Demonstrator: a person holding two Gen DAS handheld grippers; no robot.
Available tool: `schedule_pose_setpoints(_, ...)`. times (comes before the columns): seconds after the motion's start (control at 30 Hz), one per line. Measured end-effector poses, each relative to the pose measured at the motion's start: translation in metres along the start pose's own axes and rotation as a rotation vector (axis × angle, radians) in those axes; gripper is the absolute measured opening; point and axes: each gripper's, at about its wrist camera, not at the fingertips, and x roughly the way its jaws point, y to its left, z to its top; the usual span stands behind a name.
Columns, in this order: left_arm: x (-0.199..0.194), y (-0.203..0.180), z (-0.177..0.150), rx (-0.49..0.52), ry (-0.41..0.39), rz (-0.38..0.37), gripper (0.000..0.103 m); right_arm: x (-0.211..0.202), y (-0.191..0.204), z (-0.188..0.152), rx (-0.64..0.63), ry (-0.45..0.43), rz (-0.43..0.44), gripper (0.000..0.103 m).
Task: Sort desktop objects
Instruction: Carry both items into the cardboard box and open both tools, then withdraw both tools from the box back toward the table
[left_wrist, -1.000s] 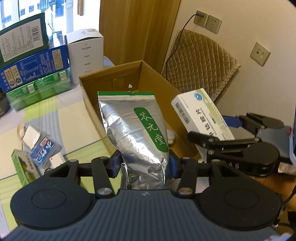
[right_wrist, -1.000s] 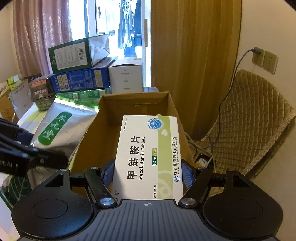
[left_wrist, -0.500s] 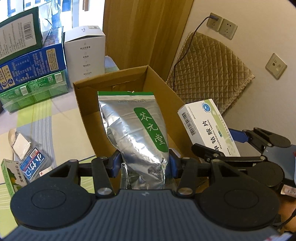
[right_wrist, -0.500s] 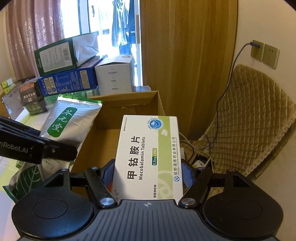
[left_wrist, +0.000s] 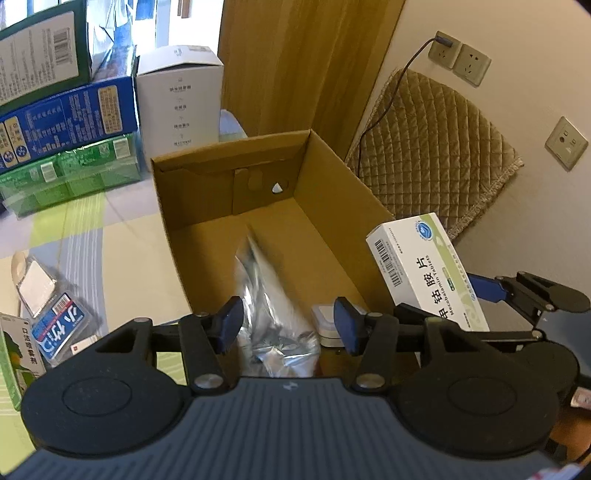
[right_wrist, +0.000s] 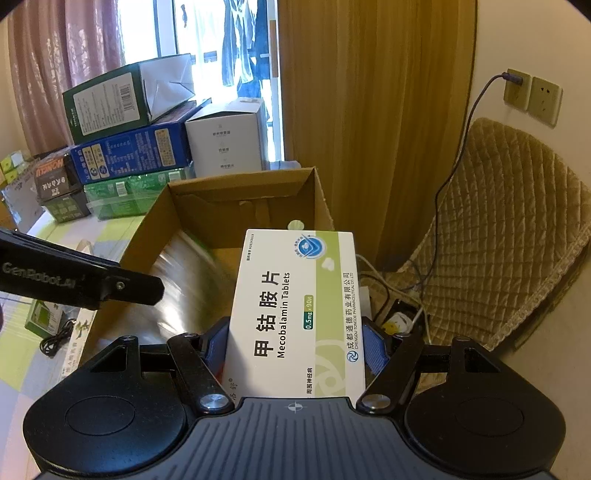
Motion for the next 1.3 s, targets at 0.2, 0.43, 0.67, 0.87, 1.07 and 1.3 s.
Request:
schedule_pose_setpoints(0.2, -0.018, 0.012, -0.010, -0.011, -0.032, 0.009, 0.048, 0.002, 0.007, -0.001, 0.008, 0.001, 0.017, 0.068)
schedule_pose_setpoints(0.43, -0.034, 0.025, -0.021, -0.026, -0.049, 0.028, 0.050, 0.001, 0.013, 0.005, 0.042, -0.026, 0.074, 0.074)
schedule_pose_setpoints(0.67, -0.053, 0.035, -0.043, -0.034, -0.063, 0.043, 0.055, -0.017, 0.017, -0.003, 0.052, -0.039, 0.060, 0.080)
schedule_pose_setpoints(0.87, -0.075, 0.042, -0.070, -0.047, -0.074, 0.052, 0.069, -0.044, 0.019, -0.019, 0.093, -0.051, 0.057, 0.085)
schedule_pose_setpoints(1.07, -0.101, 0.056, -0.104, -0.082, -0.084, 0.077, 0.080, -0.075, 0.037, -0.044, 0.104, -0.068, 0.035, 0.092)
schedule_pose_setpoints(1.3, -0.131, 0.082, -0.148, -0.125, -0.083, 0.127, 0.093, -0.102, 0.072, -0.072, 0.083, -0.055, 0.061, 0.099)
